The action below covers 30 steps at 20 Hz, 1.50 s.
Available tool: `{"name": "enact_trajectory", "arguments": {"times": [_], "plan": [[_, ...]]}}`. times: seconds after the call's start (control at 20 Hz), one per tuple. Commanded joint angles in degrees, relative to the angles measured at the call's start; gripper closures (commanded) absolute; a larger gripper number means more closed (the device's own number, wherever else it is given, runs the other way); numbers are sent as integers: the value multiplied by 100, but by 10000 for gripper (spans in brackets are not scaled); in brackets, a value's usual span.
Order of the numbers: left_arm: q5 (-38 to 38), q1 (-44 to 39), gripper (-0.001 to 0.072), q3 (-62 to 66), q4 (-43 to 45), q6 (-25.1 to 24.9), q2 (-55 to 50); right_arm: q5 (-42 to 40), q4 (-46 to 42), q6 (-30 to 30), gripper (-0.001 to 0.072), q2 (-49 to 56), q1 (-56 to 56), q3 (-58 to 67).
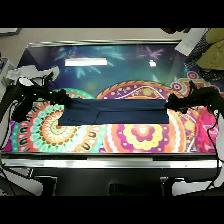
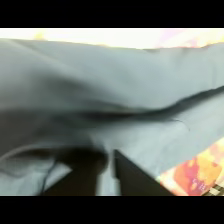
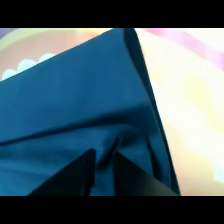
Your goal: Fold the clothes and pants, and hang the long-sleeved shirts on hangers.
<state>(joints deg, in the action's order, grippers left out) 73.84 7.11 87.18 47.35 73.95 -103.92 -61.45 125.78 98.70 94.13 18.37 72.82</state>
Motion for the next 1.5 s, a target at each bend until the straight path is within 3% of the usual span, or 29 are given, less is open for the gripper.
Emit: {"name": "enact_trajectory", "arguments": {"times": [0.0, 0.05, 0.1, 0.3, 0.4, 0.5, 0.6, 1.0, 1.35, 1.45], "plan": [[-116, -59, 373, 297, -2, 68, -356, 98, 146, -83, 401, 144, 7, 42], [-199, -35, 286, 308, -4, 109, -334, -61, 39, -149, 336, 129, 9, 168], [-164, 0, 234, 372, 4, 107, -315, -234, -181, -251, 323, 129, 7, 365], [44, 72, 232, 651, 70, 107, -118, -623, -809, -503, 163, 243, 9, 887], [59, 79, 232, 671, 90, 105, 44, -918, -793, -472, 153, 442, 7, 890], [70, 79, 232, 673, 92, 103, 155, -1261, -789, -238, 77, 658, 11, 887], [81, 76, 232, 671, 92, 103, 223, -1416, -391, -125, 54, 793, 197, 887], [136, 66, 232, 671, 90, 105, 243, -1716, 966, 376, 54, 1130, 850, 887], [133, 66, 233, 671, 90, 105, 236, -1488, 942, 529, 66, 1440, 372, 883], [133, 66, 233, 671, 87, 105, 229, -1318, 909, 546, 215, 1440, 186, 883]]}}
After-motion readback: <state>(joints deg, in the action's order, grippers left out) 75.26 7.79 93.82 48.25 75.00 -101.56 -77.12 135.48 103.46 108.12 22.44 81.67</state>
